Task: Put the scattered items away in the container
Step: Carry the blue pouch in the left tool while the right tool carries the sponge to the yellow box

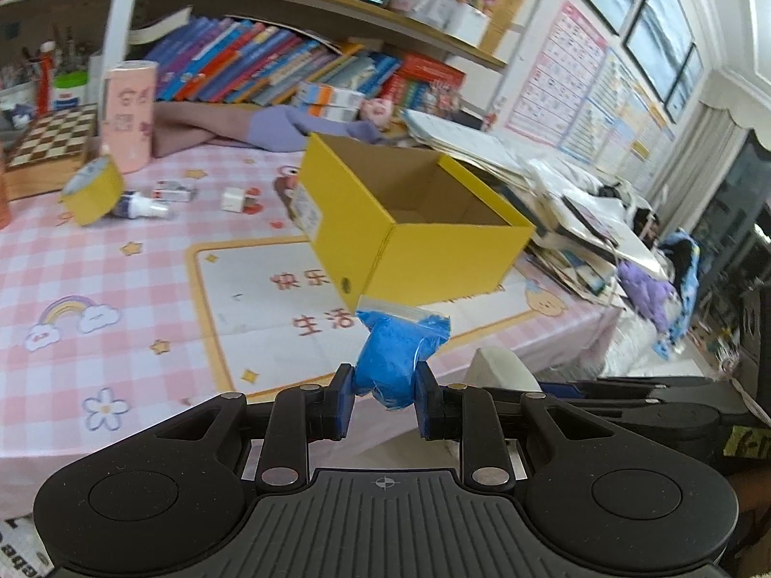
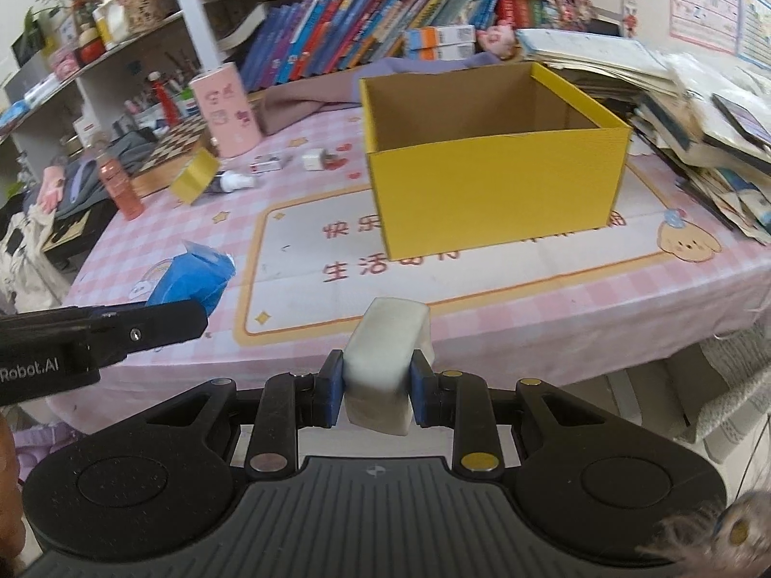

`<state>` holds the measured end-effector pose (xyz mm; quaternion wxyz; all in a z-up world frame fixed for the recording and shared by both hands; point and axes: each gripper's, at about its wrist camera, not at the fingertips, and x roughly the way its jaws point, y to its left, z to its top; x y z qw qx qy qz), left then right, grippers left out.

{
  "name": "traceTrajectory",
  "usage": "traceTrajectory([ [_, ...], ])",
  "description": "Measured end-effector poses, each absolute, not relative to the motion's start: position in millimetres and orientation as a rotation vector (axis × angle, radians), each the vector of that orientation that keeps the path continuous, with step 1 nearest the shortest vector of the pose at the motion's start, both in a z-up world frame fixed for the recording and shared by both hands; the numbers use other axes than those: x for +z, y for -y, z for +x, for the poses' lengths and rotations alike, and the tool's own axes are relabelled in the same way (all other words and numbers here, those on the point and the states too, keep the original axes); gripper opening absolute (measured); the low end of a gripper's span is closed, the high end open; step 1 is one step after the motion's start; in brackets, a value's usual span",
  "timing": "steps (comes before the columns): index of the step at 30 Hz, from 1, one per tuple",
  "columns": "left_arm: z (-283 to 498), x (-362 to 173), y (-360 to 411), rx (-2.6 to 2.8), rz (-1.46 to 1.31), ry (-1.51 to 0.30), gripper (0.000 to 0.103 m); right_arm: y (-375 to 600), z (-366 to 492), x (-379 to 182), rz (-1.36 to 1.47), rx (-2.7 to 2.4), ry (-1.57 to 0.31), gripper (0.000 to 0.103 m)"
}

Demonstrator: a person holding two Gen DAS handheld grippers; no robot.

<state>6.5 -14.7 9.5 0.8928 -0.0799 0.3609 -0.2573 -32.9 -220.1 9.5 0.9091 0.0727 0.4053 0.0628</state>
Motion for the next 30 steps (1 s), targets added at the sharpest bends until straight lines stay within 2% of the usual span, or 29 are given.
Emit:
traceTrajectory([
  [30, 67.4, 8.6, 94.5, -0.693, -0.076, -0.756, 0.024, 290.5, 10.2, 6.1, 0.207, 0.000, -0.831, 0.025],
])
